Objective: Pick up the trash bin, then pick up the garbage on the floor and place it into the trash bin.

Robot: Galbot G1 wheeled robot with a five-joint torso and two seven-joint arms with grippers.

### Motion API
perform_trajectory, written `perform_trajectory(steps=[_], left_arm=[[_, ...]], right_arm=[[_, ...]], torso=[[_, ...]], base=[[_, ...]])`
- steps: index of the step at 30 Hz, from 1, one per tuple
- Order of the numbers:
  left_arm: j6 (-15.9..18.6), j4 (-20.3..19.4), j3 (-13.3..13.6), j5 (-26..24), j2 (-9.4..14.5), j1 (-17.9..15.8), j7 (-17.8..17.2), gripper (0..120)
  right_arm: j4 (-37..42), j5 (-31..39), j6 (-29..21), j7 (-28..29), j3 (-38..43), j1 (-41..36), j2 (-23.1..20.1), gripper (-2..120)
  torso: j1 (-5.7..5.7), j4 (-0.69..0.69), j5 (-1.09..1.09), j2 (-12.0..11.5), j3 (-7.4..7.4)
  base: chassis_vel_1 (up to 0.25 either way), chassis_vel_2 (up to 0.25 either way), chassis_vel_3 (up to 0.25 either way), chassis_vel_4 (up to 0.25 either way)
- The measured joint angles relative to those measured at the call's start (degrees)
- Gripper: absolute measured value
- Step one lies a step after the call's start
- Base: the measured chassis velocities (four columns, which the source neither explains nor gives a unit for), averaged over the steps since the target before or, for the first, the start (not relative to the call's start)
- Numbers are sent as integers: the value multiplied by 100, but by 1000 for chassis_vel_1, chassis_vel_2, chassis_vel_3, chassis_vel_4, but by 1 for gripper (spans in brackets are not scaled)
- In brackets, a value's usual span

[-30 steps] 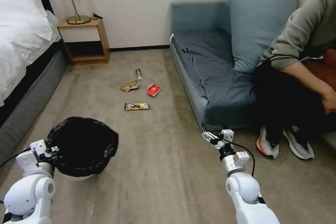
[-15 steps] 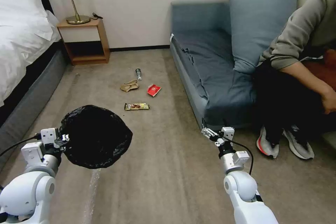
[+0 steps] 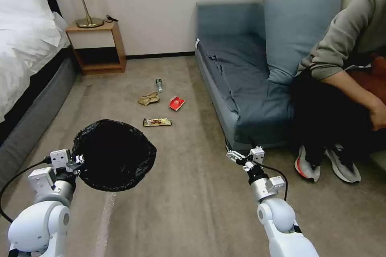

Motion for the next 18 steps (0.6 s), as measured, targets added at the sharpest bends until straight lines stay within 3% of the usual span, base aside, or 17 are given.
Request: perform_trajectory(steps=[18], left_arm=[[-30, 76, 8, 1, -45, 13, -64, 4]], right_arm=[[-6, -20, -41, -124, 68, -45, -33, 100]], torso=[[0, 0, 0, 0, 0]], base=[[0, 0, 0, 0]])
